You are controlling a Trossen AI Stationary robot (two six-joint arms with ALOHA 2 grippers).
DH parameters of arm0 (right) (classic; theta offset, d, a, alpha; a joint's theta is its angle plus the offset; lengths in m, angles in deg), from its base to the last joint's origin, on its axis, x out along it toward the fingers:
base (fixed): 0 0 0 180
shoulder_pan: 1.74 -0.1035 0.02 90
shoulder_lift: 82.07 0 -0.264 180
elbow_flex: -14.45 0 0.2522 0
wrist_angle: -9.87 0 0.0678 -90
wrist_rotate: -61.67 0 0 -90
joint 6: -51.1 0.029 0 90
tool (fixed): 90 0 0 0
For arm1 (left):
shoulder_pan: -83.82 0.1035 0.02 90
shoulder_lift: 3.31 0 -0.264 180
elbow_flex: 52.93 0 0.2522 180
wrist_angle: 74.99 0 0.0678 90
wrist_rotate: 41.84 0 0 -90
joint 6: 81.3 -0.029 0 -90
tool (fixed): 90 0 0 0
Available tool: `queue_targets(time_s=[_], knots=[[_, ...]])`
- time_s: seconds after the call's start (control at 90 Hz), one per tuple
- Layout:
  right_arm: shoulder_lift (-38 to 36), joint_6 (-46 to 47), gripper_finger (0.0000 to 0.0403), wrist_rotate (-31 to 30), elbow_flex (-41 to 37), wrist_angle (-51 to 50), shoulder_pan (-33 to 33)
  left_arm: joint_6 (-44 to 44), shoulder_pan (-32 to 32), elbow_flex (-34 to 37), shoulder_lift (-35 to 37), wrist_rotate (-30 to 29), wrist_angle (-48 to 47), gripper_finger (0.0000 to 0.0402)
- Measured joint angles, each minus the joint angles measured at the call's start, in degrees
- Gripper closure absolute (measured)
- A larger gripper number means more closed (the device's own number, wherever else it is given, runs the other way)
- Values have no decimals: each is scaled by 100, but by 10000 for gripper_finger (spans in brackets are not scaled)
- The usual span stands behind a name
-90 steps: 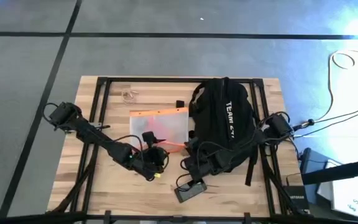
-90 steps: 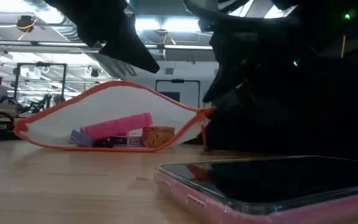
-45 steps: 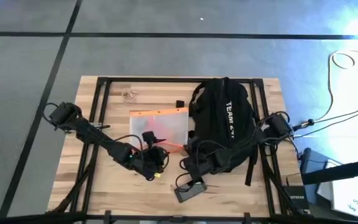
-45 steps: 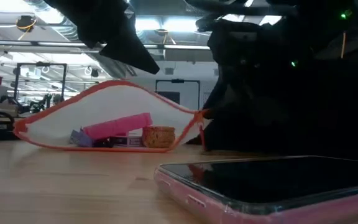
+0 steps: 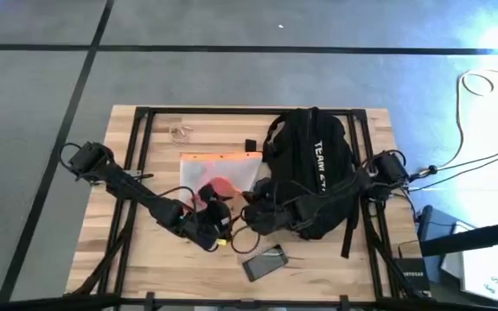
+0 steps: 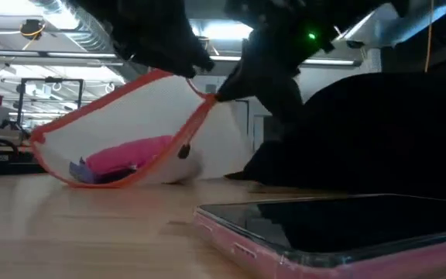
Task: Unpack backpack
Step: Close the transparent white zip bag
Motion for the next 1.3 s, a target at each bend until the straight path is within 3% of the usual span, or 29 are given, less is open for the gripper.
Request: queue_targets(time_s=[0.222,0.578,1.3], knots=[[-54,-4,400,213,131,-9,348,432,-132,-26,0,139,242,121],[-54,-4,400,215,418,118,321,1495,72,2,0,79,52,121],[-664,12,400,492,425,165,22,1341,107,4,0,-143,-126,121]])
